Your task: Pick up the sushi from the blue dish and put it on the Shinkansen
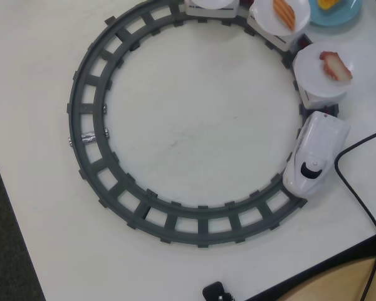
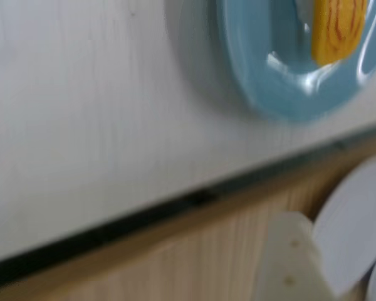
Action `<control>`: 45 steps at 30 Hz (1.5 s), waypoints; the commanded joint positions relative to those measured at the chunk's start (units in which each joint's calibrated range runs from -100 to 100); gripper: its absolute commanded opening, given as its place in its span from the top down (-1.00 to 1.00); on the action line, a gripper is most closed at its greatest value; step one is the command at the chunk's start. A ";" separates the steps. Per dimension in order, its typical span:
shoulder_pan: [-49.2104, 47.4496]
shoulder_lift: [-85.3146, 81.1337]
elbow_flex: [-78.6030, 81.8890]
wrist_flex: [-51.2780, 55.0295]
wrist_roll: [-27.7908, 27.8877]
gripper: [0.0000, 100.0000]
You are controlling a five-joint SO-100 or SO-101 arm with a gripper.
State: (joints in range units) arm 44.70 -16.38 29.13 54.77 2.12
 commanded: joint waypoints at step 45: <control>-4.30 53.16 -55.34 17.33 2.39 0.81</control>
State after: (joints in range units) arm 40.61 37.26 -23.73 72.18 4.26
